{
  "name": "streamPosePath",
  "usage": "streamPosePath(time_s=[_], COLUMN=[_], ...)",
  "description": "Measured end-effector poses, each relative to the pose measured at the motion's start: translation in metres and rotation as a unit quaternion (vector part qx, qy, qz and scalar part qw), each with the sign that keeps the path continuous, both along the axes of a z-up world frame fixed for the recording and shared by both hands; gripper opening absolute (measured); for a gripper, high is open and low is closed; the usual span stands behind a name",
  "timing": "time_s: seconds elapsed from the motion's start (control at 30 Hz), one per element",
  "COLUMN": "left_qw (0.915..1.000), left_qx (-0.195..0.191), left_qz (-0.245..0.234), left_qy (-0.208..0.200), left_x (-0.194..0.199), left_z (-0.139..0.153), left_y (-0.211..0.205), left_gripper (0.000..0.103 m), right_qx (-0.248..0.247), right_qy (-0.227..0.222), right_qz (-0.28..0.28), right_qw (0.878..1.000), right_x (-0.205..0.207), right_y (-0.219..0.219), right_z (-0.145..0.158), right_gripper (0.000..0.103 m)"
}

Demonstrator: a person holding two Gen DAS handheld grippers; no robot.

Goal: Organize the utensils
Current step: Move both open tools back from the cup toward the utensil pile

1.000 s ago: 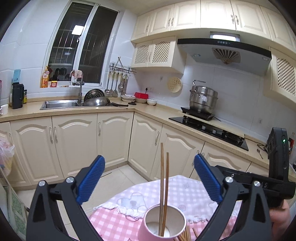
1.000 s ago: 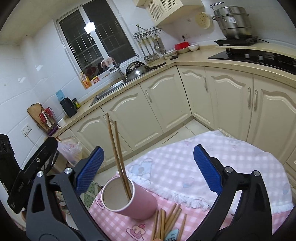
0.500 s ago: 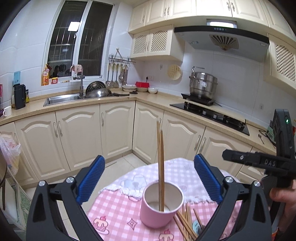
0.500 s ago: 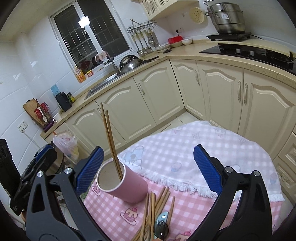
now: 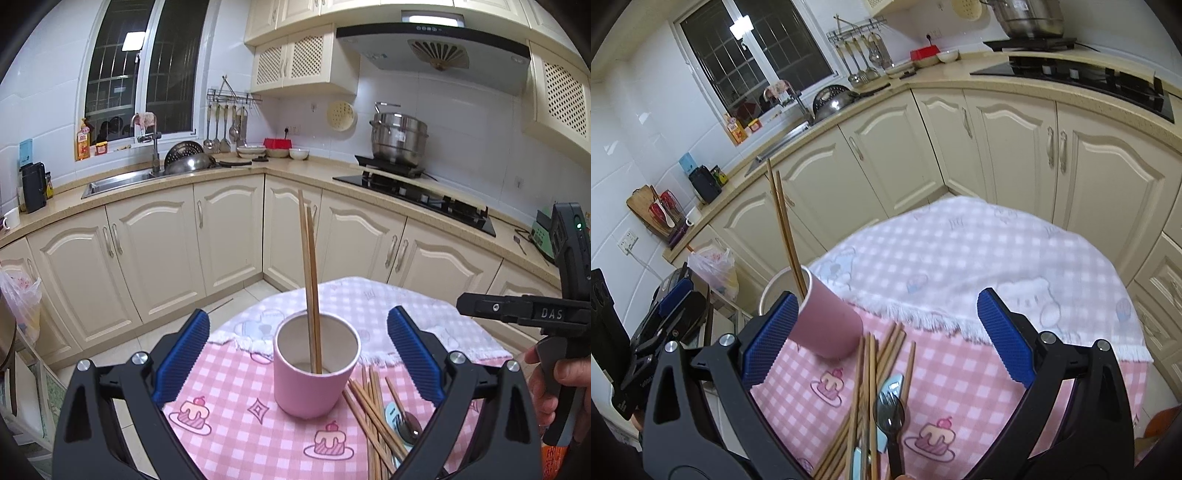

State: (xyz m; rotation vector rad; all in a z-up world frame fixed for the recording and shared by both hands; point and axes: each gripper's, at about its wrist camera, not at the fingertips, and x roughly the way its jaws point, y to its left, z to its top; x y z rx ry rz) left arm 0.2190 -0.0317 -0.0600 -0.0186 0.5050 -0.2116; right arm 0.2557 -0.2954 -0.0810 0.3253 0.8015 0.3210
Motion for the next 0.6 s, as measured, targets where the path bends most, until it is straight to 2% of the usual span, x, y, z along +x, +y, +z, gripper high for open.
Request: streamPosePath(time_s=[0.13,0.33,0.6], left_qw=[0.9998,0.9975,0.9893], left_qx=[0.009,0.031,0.063], left_qz=[-0.008,-0.022,-0.045], left_qy=[0.014,0.06,0.124], left_x=[-0.001,0.001,0.002], left_z=[-0.008,-0.032,-0.071], left_y=[-0.004,-0.011,-0.023], left_gripper=[0.095,0.095,0.095], right_qx=[-0.014,-0.043,-0.072], right_qy=[0.016,0.043,0.099], right_qz=[0.012,0.024,0.045], right_qw=[1.0,0.998,0.991], right_x=[-0.009,-0.023,-0.037], right_y=[0.002,0.006,0.01], right_z=[-0.008,-0.024,-0.059], right_gripper=[0.096,0.096,0.096])
